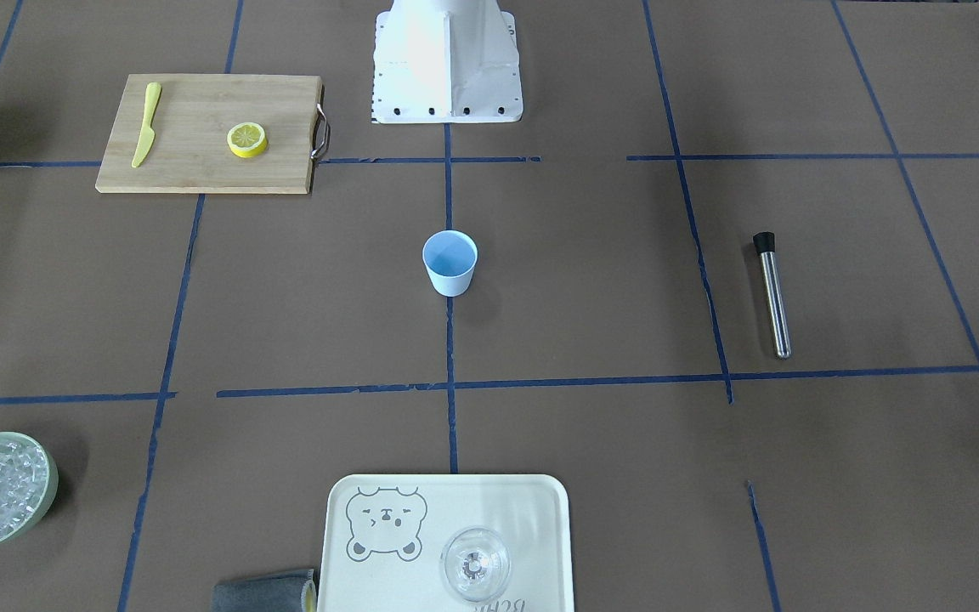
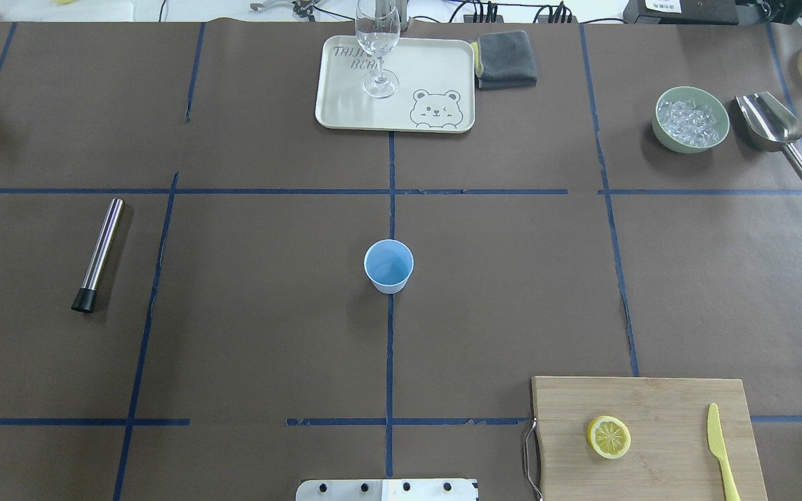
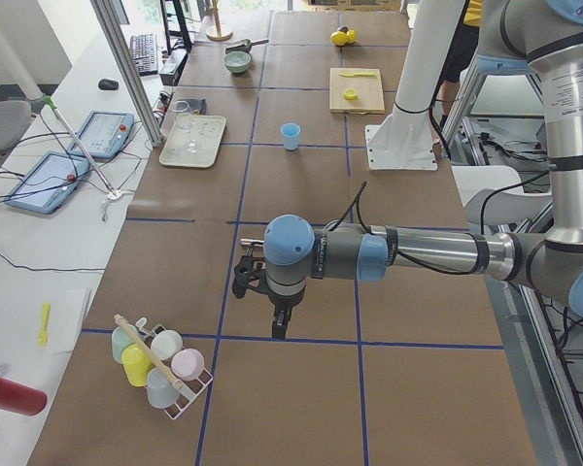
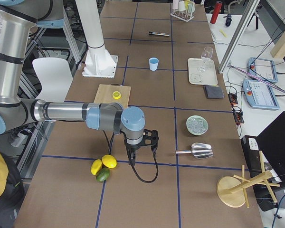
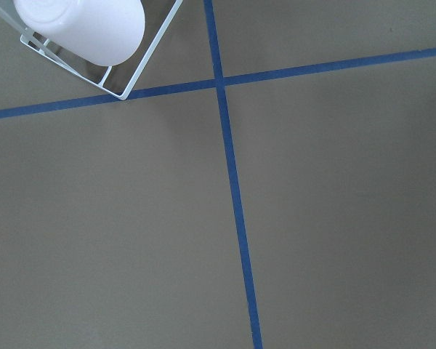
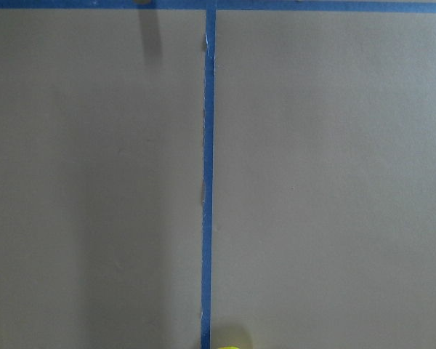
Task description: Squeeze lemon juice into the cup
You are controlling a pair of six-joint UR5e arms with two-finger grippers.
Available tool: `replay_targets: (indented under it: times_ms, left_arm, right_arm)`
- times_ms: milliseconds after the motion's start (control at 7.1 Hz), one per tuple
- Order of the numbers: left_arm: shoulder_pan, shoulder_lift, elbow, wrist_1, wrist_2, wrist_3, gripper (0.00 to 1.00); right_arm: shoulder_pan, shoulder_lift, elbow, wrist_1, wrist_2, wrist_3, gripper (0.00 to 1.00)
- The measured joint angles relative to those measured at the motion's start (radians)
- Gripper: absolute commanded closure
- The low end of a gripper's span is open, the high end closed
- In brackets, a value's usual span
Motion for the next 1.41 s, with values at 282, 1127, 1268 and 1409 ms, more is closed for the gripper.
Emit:
replay_targets:
  times_ms: [282, 1127, 1268, 1409]
  left_arm:
    - [0.001, 0.0, -0.002, -0.002, 0.0, 0.0, 0.0]
    - [-0.001, -0.002, 0.0, -0.005, 0.0, 0.0, 0.0]
    - [-0.001, -0.002, 0.0, -0.005, 0.0, 0.0, 0.0]
    - [-0.001, -0.002, 0.0, -0.005, 0.0, 0.0, 0.0]
  right_arm:
    - [0.0, 0.001, 0.0, 0.001, 0.0, 0.0, 0.0]
    - [-0.01, 0.008, 0.05, 0.091, -0.004, 0.0, 0.0]
    - [-0.04, 0.008, 0.07, 0.147, -0.004, 0.002, 0.0]
    - [-0.094, 0.024, 0.094, 0.182, 0.001, 0.004, 0.0]
